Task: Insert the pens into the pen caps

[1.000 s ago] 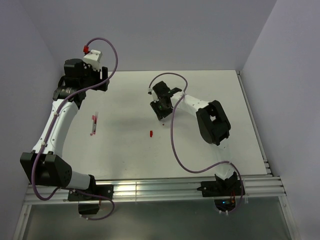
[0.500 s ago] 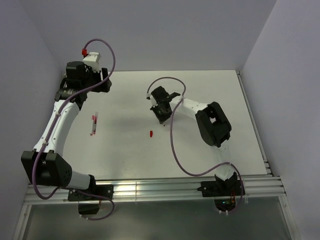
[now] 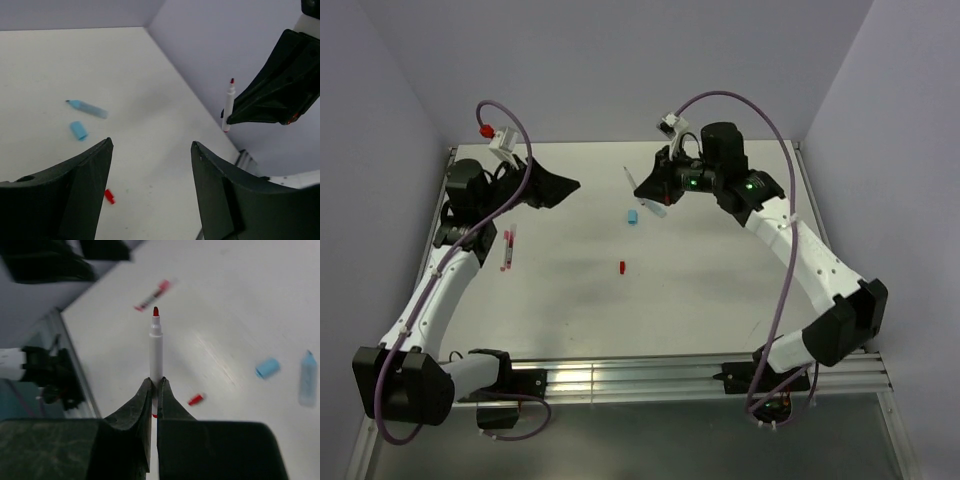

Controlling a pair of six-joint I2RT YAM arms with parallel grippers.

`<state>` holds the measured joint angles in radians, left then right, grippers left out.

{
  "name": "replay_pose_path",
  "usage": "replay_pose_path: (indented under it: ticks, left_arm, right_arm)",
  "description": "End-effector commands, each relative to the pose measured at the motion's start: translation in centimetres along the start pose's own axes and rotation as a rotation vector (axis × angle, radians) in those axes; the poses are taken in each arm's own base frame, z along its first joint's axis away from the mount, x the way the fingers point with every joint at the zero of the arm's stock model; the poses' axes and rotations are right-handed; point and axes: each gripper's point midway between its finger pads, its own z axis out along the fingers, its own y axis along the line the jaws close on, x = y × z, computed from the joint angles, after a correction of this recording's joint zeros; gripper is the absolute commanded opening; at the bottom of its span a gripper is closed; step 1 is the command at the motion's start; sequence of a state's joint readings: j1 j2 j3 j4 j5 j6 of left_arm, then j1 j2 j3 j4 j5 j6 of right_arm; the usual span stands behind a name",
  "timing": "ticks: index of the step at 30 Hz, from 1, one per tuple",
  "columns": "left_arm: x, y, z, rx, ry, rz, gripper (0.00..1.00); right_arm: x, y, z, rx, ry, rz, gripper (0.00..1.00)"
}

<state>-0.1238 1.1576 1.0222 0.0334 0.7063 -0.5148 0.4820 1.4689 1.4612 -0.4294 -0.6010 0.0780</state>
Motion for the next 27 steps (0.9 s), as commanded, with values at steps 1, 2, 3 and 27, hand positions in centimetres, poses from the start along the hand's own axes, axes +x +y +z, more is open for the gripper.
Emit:
replay_pose_path:
  ticks: [1,2,3,27]
  left_arm:
    - [-2.6,-6.7,-0.4,0.275,-0.083,-0.053,0.70]
    - [-2.3,-7.3,-0.4,0.297,-0.085,-0.065,0.70]
    - [-2.6,-8.2,-0.5,0.333,-0.096,-0.090,0.71]
    - [-1.1,-13.9,-0.4,0.534,-0.097,-0.166,0.50]
  right_arm:
    - [-1.1,5.7,-0.6,-0.281,-0.048,0.035,0.00]
    - [-1.5,6.3,-1.0,-0.304,-0.060,0.035,0.00]
    - [-1.9,6.9,-1.4,-0.328,-0.073,0.037,0.00]
    - [-1.6,12.2,-1.6,-0.545,-0.051,0.081,0.00]
